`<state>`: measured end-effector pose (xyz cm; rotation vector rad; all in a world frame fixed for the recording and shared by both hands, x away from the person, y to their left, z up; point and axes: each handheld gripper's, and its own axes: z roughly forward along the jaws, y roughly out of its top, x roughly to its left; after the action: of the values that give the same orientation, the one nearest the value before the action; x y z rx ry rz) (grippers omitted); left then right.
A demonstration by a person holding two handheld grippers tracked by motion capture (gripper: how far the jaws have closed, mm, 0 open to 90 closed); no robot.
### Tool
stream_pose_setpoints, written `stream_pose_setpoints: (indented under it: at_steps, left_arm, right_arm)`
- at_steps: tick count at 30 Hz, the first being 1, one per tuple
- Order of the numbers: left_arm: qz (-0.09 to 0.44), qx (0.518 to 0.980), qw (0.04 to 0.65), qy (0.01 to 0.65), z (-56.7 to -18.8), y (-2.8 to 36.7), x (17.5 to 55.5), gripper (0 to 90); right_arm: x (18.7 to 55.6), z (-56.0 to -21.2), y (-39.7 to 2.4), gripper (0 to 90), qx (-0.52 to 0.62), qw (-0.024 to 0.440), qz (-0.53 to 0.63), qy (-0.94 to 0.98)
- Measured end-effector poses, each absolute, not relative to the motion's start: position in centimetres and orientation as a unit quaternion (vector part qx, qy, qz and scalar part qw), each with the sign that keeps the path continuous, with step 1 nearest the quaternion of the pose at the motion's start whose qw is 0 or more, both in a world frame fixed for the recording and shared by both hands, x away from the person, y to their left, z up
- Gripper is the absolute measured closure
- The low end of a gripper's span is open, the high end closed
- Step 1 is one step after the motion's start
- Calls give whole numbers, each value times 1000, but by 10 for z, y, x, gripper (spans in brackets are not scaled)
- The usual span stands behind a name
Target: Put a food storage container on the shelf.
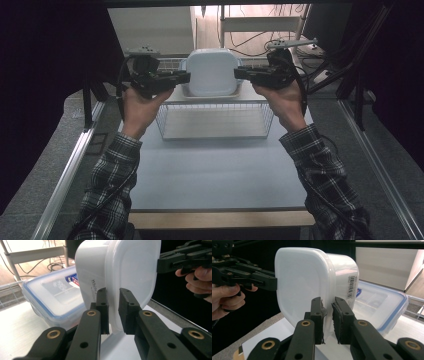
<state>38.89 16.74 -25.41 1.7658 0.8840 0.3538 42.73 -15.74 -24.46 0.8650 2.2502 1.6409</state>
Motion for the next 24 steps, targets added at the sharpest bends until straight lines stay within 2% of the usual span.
stream_pose_setpoints:
  at_steps: [15, 24]
  left_arm:
    - [146, 735, 536, 390, -253, 170, 413, 782]
    - [145, 728, 541, 396, -253, 169, 421, 727]
  right_arm:
    - [453, -241, -148, 776, 312, 114, 554, 763]
    - [459, -240, -144, 738, 321, 123, 549, 762]
